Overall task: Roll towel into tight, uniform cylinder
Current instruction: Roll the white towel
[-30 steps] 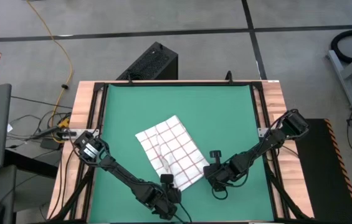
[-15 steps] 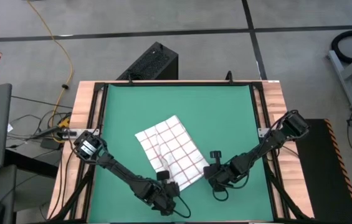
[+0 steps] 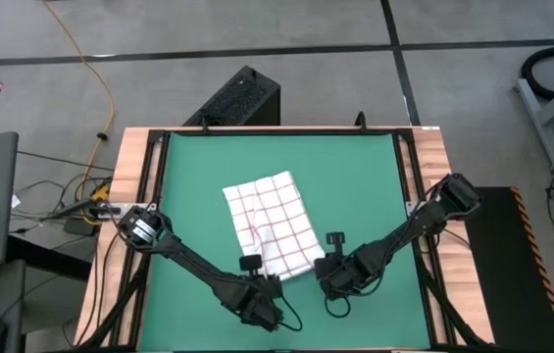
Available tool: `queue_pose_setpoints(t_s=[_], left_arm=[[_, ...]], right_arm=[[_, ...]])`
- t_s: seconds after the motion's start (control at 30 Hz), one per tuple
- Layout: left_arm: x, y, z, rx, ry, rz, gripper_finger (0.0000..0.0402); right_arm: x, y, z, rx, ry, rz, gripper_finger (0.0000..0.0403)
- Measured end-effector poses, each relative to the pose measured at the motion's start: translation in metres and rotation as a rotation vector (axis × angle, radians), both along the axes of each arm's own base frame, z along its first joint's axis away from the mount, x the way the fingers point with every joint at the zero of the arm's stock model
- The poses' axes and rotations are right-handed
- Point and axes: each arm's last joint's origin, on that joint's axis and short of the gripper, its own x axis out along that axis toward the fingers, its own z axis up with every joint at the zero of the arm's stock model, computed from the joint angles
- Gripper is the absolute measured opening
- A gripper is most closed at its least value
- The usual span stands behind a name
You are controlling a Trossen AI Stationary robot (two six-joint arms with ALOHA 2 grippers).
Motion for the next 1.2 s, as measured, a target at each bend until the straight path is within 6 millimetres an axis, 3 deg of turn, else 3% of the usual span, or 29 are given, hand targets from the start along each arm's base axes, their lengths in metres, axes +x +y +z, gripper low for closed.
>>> queue_pose_setpoints(t_s=[0.23,0.5,0.67,0.93,1.07,1.2], left_arm=[[0.001,0.009,0.052,0.172,0.009,-0.01,0.0],[-0.002,0.041,0.133,0.398,-0.085,-0.031,0.0],[-0.017,0.083,0.189,0.483,-0.205,0.01,0.0],[-0.069,0.158,0.265,0.52,-0.279,0.057,0.0],[-0.095,0.199,0.289,0.536,-0.267,0.088,0.0],[-0.107,0.244,0.296,0.471,-0.189,0.054,0.0]], right_arm=[[0.013,-0.01,0.043,-0.202,0.024,0.017,0.0008],[0.032,-0.034,0.123,-0.452,-0.004,0.015,0.0005],[0.04,-0.062,0.171,-0.546,-0.047,-0.053,0.0003],[0.044,-0.115,0.225,-0.561,-0.092,-0.142,0.0002],[0.041,-0.149,0.254,-0.54,-0.147,-0.227,0.0002],[0.047,-0.186,0.269,-0.54,-0.211,-0.286,0.0002]])
